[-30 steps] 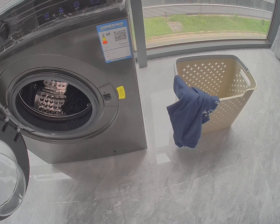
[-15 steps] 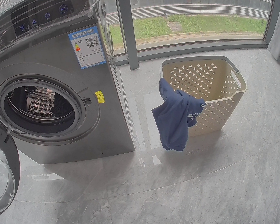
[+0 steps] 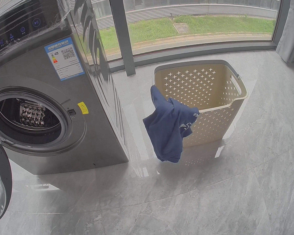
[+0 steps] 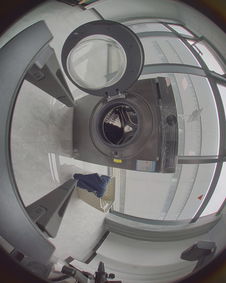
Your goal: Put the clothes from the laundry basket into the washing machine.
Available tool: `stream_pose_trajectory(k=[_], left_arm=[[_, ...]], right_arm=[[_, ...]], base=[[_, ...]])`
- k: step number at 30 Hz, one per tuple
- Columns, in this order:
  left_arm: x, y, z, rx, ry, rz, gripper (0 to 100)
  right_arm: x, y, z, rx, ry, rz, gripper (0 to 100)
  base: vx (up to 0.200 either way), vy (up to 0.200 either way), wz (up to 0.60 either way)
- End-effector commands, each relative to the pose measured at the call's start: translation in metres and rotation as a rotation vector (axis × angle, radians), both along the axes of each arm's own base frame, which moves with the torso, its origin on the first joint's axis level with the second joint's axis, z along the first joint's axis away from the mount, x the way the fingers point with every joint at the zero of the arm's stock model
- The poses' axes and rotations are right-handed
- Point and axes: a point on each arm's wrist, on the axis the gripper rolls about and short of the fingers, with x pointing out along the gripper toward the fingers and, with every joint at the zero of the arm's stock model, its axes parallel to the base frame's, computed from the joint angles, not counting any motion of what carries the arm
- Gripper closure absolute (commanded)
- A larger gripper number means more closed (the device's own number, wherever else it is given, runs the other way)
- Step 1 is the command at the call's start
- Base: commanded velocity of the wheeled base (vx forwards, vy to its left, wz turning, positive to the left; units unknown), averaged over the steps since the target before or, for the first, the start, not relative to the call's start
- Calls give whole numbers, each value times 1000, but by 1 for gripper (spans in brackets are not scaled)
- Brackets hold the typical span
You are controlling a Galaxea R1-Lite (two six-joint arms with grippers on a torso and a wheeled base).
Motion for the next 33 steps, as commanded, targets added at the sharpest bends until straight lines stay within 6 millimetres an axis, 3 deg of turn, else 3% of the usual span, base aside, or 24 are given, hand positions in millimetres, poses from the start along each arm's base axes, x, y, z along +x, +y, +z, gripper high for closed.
stream_pose_trajectory(k=[1,6,19,28,33], left_arm=[[0,0,-5,0,3,0,0],[0,0,-4,0,1,-2,0],[0,0,-4,-1,1,-2,0],[0,0,-4,3,1,-2,0],[0,0,-4,5,1,-3,0]], right_arm=[[1,0,-5,-1,13,1,0],[1,0,-5,-2,12,1,0],[1,0,-5,-2,13,1,0],[1,0,-5,-2,13,1,0],[1,0,-5,-2,16,1,0]], base=[[200,0,0],[200,0,0],[0,0,0],[200,0,0],[0,0,0]])
